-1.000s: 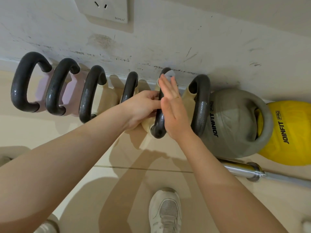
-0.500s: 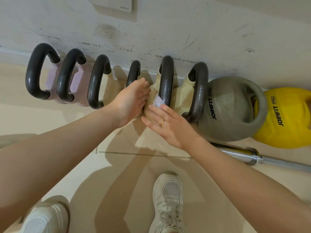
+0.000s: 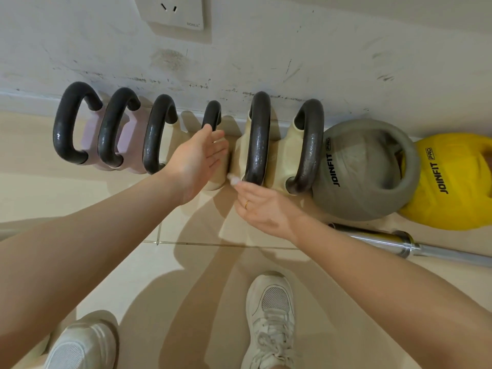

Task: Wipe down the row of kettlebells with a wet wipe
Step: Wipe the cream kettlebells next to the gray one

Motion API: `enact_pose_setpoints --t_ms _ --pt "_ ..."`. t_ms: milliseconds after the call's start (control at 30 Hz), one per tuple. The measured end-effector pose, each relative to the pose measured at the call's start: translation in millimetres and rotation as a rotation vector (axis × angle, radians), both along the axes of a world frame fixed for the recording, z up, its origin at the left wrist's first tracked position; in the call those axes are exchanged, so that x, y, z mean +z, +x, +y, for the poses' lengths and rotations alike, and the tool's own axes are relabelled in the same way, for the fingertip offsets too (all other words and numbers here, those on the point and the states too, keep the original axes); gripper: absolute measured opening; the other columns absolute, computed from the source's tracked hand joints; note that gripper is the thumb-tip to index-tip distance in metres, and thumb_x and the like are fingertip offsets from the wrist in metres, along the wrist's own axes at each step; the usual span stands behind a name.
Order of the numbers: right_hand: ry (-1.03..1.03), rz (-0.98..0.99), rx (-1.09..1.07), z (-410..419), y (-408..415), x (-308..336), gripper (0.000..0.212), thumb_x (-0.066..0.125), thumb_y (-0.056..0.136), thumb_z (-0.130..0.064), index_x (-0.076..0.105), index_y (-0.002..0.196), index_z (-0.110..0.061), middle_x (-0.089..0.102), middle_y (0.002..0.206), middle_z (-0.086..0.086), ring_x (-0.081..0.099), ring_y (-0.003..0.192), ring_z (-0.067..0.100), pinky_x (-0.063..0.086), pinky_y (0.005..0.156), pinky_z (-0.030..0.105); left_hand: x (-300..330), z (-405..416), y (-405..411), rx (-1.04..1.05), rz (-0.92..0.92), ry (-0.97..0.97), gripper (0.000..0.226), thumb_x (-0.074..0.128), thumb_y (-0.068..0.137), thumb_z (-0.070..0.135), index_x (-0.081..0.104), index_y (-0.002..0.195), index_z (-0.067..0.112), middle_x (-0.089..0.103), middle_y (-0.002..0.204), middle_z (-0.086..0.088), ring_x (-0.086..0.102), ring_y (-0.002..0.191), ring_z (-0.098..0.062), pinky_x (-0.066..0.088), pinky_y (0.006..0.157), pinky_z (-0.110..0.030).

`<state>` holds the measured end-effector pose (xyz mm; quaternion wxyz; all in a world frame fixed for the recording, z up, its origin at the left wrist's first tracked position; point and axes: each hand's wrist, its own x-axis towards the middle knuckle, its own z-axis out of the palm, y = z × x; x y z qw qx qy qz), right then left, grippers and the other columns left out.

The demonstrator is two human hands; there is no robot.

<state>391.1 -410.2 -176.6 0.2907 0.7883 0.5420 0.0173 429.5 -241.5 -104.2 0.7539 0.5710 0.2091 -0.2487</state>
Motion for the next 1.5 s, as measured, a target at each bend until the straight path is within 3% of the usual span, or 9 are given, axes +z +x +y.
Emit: enact_pose_setpoints --t_ms 233,367,467,600,767,933,1067,1200,1500 --pt "1.062 0.452 -0.417 18.6 -1.0 63.8 0.041 0.045 0.085 -0.001 0.056 0.125 -0.008 0.068 0.109 0.007 0.061 0.106 0.024 0.036 0.106 0.038 12.7 -6.8 -0.8 -0.129 -0.175 0.137 0.036 0.033 0.098 0.037 0.062 0.114 0.025 0.061 0.127 0.005 0.053 0.121 -0.006 0.036 0.109 -0.035" --pt "1.601 0.662 -1.022 7.8 15.4 98.7 0.032 0.034 0.098 -0.009 0.05 0.125 -0.013 0.062 0.111 -0.003 0.055 0.096 0.0 0.038 0.085 0.005 24.4 -19.7 2.4 -0.188 -0.211 0.147 0.038 0.031 0.099 0.036 0.065 0.106 0.02 0.069 0.112 -0.003 0.065 0.104 -0.016 0.052 0.088 -0.028" --pt "1.852 0.693 -1.219 -4.4 27.0 102.8 0.018 0.044 0.096 -0.016 0.054 0.102 -0.03 0.063 0.116 -0.001 0.056 0.098 0.002 0.042 0.081 0.011 29.0 -31.7 0.7 -0.25 -0.216 0.16 0.023 0.044 0.096 0.03 0.061 0.108 0.02 0.067 0.103 -0.002 0.067 0.086 -0.011 0.056 0.077 -0.022" --pt "2.179 1.233 -1.361 -23.5 27.3 105.3 0.029 0.057 0.087 -0.003 0.054 0.114 -0.014 0.062 0.107 0.003 0.062 0.093 0.013 0.053 0.075 0.021 30.7 -54.0 1.1 -0.279 -0.194 0.113 0.012 0.052 0.093 0.023 0.063 0.097 0.02 0.064 0.087 0.001 0.06 0.072 -0.008 0.051 0.061 -0.016" --pt "1.916 1.347 -1.526 -53.4 23.9 103.8 0.026 0.05 0.09 -0.006 0.06 0.114 -0.008 0.067 0.108 0.008 0.063 0.102 0.021 0.053 0.085 0.03 31.4 -80.3 13.0 -0.236 -0.198 0.134 0.012 0.052 0.093 0.019 0.062 0.095 0.013 0.059 0.078 -0.002 0.052 0.068 -0.012 0.049 0.061 -0.019" --pt "1.91 0.76 -1.663 -80.6 21.2 105.6 0.009 0.057 0.087 -0.016 0.056 0.093 -0.022 0.058 0.082 -0.009 0.057 0.072 0.009 0.052 0.073 0.031 32.2 -108.6 35.2 -0.22 -0.191 0.266 0.015 0.053 0.092 0.025 0.063 0.099 0.016 0.062 0.092 -0.002 0.056 0.083 -0.014 0.051 0.078 -0.025" --pt "1.528 0.053 -1.5 -91.7 21.3 102.4 0.009 0.053 0.089 -0.017 0.051 0.097 -0.014 0.052 0.083 -0.005 0.053 0.072 0.01 0.045 0.063 0.018 25.6 -127.7 52.0 -0.276 -0.157 0.44 0.029 0.047 0.093 0.035 0.057 0.114 0.017 0.064 0.11 -0.003 0.059 0.104 -0.019 0.047 0.097 -0.036" --pt "1.377 0.278 -1.509 -73.1 31.8 77.6 0.01 0.049 0.09 -0.019 0.046 0.081 -0.015 0.05 0.089 0.005 0.047 0.079 0.021 0.029 0.065 0.023 17.4 -142.6 59.1 -0.387 -0.056 0.497 0.025 0.045 0.096 0.031 0.056 0.11 0.015 0.061 0.095 -0.002 0.06 0.087 -0.016 0.053 0.072 -0.029" --pt "2.055 1.038 -1.782 -53.4 50.5 76.2 0.052 0.026 0.092 -0.057 0.064 0.078 -0.024 0.065 0.096 0.002 0.061 0.097 0.021 0.048 0.092 0.042 8.6 -132.7 74.7 -0.409 0.026 0.387 0.022 0.052 0.094 0.017 0.052 0.115 0.011 0.067 0.096 -0.005 0.064 0.08 -0.014 0.054 0.059 -0.024"
